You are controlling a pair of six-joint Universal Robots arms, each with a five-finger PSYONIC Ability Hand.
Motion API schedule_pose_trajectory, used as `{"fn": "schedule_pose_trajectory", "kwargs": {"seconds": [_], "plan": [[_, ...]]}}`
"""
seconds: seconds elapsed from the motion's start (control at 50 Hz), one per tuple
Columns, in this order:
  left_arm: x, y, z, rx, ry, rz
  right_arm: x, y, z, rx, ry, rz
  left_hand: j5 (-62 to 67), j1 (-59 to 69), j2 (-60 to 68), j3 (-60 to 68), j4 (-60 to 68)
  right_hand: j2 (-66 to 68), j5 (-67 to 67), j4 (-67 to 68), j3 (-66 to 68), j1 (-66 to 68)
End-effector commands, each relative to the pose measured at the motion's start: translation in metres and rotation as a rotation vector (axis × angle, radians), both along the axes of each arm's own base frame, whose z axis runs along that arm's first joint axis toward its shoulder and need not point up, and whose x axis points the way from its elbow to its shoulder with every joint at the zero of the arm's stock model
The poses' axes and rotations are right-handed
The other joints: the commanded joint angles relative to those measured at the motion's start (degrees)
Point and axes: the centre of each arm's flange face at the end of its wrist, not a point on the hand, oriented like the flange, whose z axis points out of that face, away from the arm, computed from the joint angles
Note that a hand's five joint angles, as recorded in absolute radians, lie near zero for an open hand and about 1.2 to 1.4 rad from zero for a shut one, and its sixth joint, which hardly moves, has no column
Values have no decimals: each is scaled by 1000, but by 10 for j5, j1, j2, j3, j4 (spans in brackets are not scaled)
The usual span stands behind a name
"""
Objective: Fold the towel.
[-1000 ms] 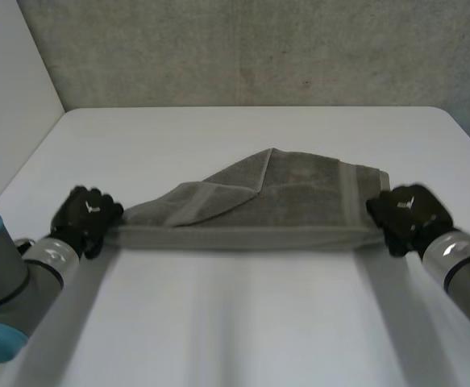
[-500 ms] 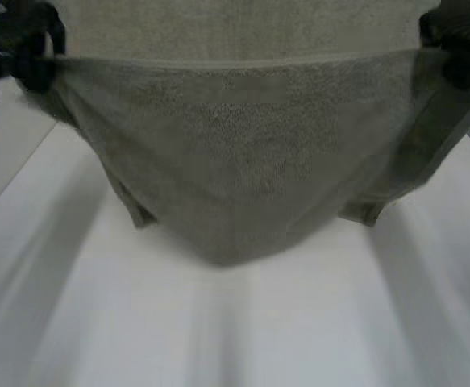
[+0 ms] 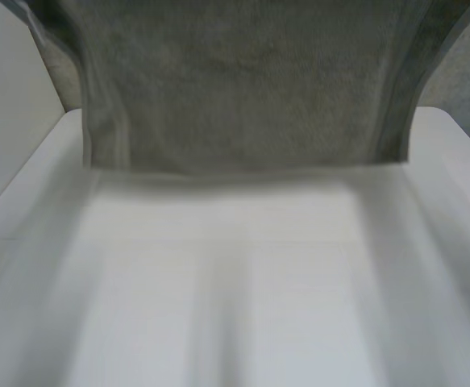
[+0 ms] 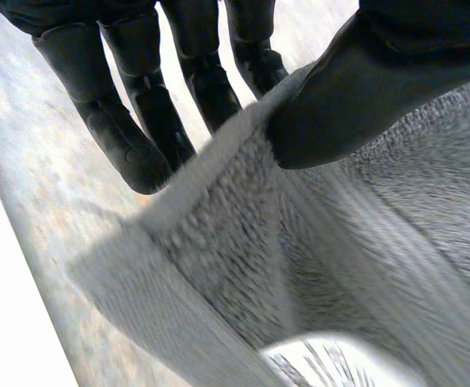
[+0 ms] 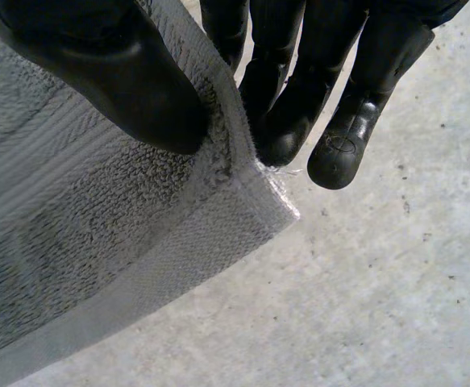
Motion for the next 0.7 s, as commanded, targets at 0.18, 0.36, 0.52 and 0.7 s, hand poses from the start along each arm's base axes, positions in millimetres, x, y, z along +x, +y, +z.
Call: {"fn": "schedule_pose_trajectory", "kwargs": {"seconds": [0.18, 0.36, 0.52, 0.7], "plan": [[8, 9, -142, 408, -308, -38, 2, 11, -110, 402, 213, 46, -162, -36, -71, -89, -71, 34, 27, 31, 30, 32], [38, 51, -214, 519, -448, -15, -12, 56, -163, 597, 285, 112, -162, -36, -71, -89, -71, 34, 27, 31, 30, 32], [53, 99, -204, 481, -450, -51, -36, 91, -154, 613, 257, 109, -162, -36, -71, -89, -71, 34, 27, 31, 30, 32], [67, 138, -189, 407, -438, -54, -59, 124, -158, 668, 256, 80, -162, -36, -71, -89, -71, 34, 27, 31, 30, 32]]}}
